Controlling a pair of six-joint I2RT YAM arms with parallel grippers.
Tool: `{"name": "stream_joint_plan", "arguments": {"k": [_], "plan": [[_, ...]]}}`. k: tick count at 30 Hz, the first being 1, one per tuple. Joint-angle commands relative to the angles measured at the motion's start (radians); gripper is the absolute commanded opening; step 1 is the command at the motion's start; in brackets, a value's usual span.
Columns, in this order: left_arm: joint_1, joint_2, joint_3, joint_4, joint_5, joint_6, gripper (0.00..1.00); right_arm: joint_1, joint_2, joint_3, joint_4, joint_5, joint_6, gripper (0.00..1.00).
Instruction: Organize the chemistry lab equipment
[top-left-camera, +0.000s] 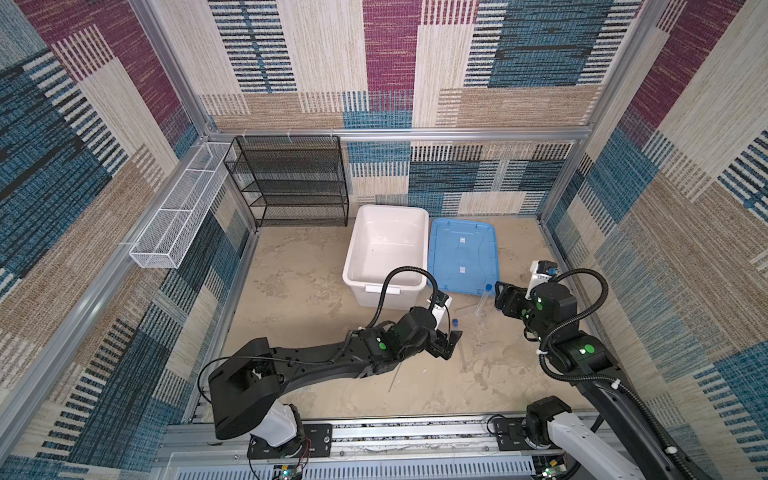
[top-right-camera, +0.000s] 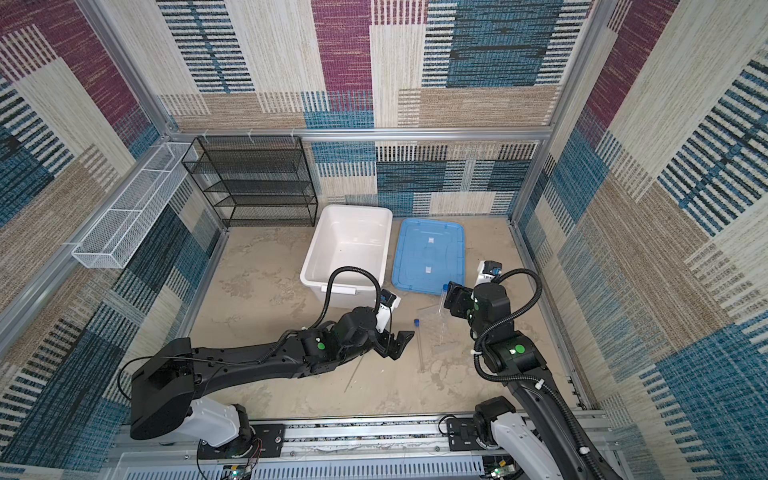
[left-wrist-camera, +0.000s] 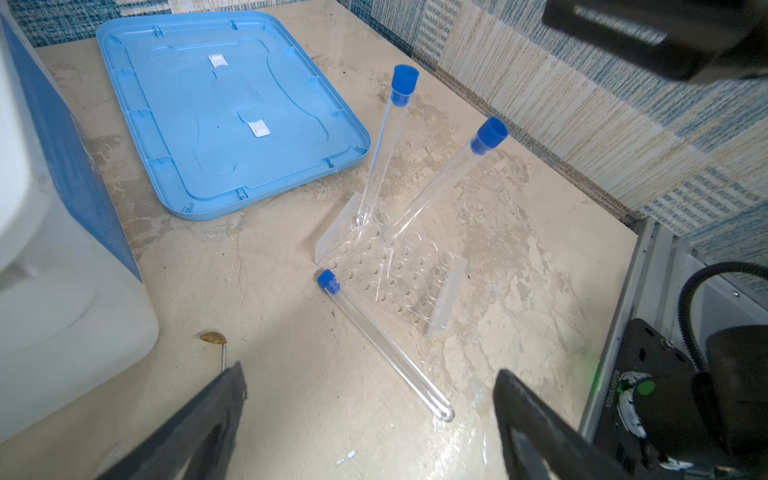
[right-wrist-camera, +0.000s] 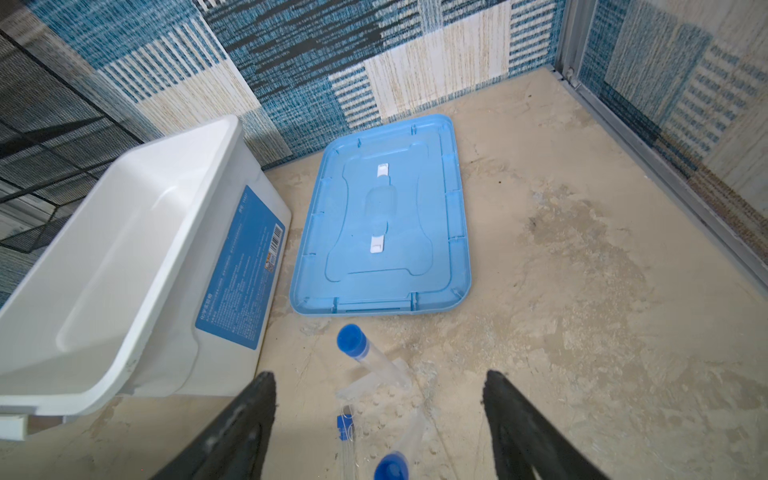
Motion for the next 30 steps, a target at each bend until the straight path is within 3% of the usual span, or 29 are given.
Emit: {"name": "stream_joint_plan", "arguments": {"k": [1,4,10,13,23,30], "plan": [[-0.009,0.053,0.056,-0.132,-0.01,0.037,0.9,0.002,0.009,0.04,-0.018,-0.04,0.006,0.86],[-0.028,0.126,0.132,-0.233,-0.018,0.049,0.88,-0.001,0.022,0.06,-0.036,-0.051,-0.006,1.0],[-0.051,0.309,0.33,-0.457,-0.039,0.019,0.8,-0.005,0.008,0.046,-0.042,-0.055,-0.006,0.99],[-0.053,0.372,0.386,-0.496,-0.024,-0.005,0.76,-0.007,-0.02,0.034,-0.035,-0.035,-0.005,0.99],[-0.053,0.531,0.562,-0.601,0.0,0.001,0.76,-0.009,-0.083,0.013,-0.052,0.036,-0.02,0.99],[-0.053,0.584,0.639,-0.697,-0.056,-0.032,0.65,-0.009,-0.125,-0.012,-0.052,0.051,-0.027,0.99]]}}
